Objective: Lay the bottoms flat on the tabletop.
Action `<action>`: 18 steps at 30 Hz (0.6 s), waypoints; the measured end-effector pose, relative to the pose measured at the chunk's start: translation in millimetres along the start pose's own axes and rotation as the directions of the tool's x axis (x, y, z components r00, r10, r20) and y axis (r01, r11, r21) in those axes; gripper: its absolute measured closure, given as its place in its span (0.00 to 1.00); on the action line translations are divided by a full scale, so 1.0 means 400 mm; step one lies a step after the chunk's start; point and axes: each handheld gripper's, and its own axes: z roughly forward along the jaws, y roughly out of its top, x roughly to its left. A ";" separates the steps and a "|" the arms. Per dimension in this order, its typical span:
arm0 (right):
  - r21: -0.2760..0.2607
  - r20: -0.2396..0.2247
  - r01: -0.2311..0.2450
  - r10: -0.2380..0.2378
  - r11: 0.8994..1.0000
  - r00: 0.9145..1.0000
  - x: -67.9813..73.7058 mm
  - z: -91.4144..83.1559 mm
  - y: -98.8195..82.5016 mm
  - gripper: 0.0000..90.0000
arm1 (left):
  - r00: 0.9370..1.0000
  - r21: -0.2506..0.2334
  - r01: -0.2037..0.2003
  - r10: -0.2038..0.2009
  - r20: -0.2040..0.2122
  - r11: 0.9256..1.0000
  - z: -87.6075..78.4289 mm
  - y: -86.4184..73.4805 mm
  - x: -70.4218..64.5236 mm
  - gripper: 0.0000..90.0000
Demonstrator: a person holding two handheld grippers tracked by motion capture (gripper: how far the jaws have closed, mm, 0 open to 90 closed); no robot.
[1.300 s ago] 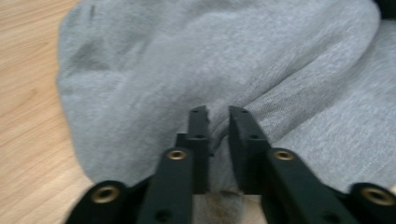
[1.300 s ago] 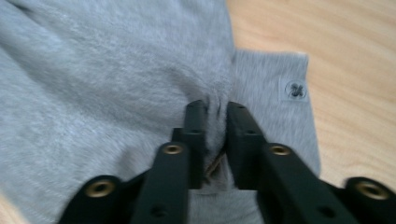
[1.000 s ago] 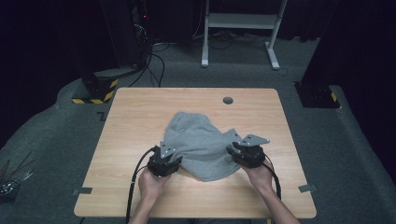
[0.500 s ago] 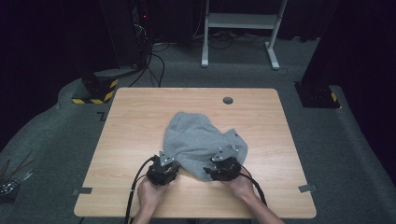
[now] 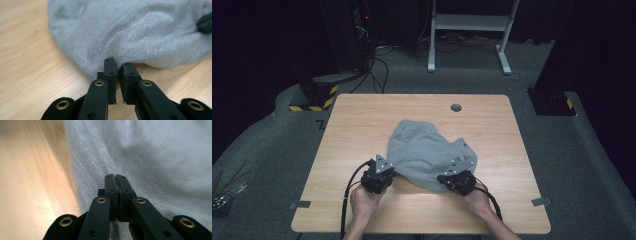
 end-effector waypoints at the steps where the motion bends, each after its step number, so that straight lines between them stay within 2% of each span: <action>1: -0.023 0.004 -0.001 0.001 1.000 1.000 0.000 -0.019 0.007 0.98 | 1.000 0.005 -0.010 0.010 0.011 1.000 -0.008 0.011 0.003 0.93; 3: -0.064 0.020 0.012 -0.011 0.998 1.000 -0.005 -0.051 0.021 0.98 | 1.000 0.005 -0.031 0.031 0.006 1.000 -0.017 0.035 0.010 0.92; 4: -0.074 0.031 0.009 -0.007 0.997 0.999 -0.010 -0.062 0.028 0.98 | 1.000 0.008 -0.027 0.027 0.006 1.000 -0.015 0.047 0.015 0.91; 7: -0.079 0.055 -0.015 0.019 0.997 0.998 -0.029 -0.065 0.036 0.98 | 1.000 0.011 -0.022 0.023 -0.016 1.000 0.005 0.067 0.024 0.82; 8: -0.071 0.064 -0.037 0.042 0.997 0.997 -0.043 -0.057 0.036 0.98 | 0.999 0.025 -0.012 0.013 -0.043 1.000 0.036 0.075 0.031 0.82; 9: -0.014 0.090 -0.097 0.098 0.995 0.991 -0.077 -0.016 0.027 0.98 | 0.999 0.059 0.010 -0.006 -0.052 0.998 0.079 0.077 0.035 0.75; 11: 0.046 0.114 -0.120 0.114 0.992 0.987 -0.095 0.026 0.012 0.98 | 0.997 0.117 0.000 0.009 -0.080 0.993 0.138 0.069 0.025 0.69; 12: 0.081 0.125 -0.122 0.111 0.989 0.986 -0.099 0.049 0.001 0.98 | 0.996 0.126 -0.004 0.014 -0.082 0.992 0.151 0.065 0.019 0.67; 13: 0.091 0.129 -0.125 0.113 0.988 0.985 -0.098 0.059 -0.004 0.97 | 0.996 0.131 -0.006 0.017 -0.085 0.991 0.161 0.059 0.009 0.66; 15: 0.082 0.134 -0.121 0.110 0.989 0.985 -0.092 0.060 -0.013 0.95 | 0.996 0.115 -0.006 0.016 -0.090 0.993 0.159 0.042 -0.007 0.64; 16: 0.068 0.135 -0.122 0.112 0.990 0.984 -0.088 0.052 -0.013 0.91 | 0.996 0.106 -0.005 0.015 -0.089 0.994 0.152 0.038 -0.010 0.62; 18: 0.045 0.135 -0.116 0.109 0.992 0.985 -0.085 0.034 -0.012 0.85 | 0.997 0.072 0.003 0.003 -0.081 0.997 0.121 0.025 -0.014 0.60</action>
